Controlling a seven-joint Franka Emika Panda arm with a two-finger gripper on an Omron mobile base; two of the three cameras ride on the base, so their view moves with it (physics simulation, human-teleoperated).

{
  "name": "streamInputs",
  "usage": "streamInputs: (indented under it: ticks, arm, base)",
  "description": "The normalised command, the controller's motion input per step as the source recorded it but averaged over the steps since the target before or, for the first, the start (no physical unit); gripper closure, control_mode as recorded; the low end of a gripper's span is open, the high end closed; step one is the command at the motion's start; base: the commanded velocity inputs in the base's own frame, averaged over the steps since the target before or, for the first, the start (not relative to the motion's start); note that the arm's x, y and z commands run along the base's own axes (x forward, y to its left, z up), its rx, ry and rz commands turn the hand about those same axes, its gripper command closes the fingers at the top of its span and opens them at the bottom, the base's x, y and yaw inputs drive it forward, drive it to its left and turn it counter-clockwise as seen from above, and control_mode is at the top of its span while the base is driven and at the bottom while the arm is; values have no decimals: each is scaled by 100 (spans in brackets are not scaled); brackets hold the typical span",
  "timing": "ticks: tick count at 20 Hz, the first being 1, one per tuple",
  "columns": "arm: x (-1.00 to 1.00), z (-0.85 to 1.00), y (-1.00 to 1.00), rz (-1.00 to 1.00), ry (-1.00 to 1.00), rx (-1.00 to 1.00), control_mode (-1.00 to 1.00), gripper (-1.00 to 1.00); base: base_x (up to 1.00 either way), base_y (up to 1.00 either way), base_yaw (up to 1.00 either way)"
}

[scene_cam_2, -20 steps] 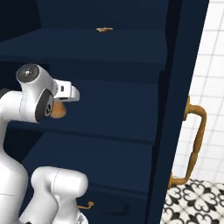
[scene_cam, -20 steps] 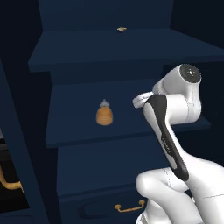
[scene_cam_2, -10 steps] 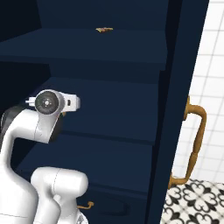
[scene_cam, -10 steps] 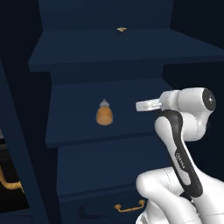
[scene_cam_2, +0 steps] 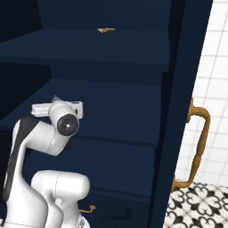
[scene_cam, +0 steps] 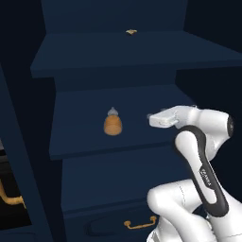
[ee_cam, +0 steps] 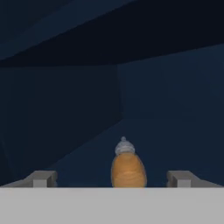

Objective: Pick the honey bottle and place it on the digital scale for weighing, and close the cabinet.

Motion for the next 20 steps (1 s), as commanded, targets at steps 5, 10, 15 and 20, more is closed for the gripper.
streamInputs:
  ticks: [5,10,15,20]
  arm:
    - [13,-4,0,16,-2,0,-100,-100]
    - [31,-11,0,15,0,0,-100,-100]
    - [25,-12,0,14,0,0,-100,-100]
    - [26,-12,9,9,0,0,-100,-100]
  base:
    - [0,0,0]
    - [0,0,0]
    - [0,0,0]
    - [0,0,0]
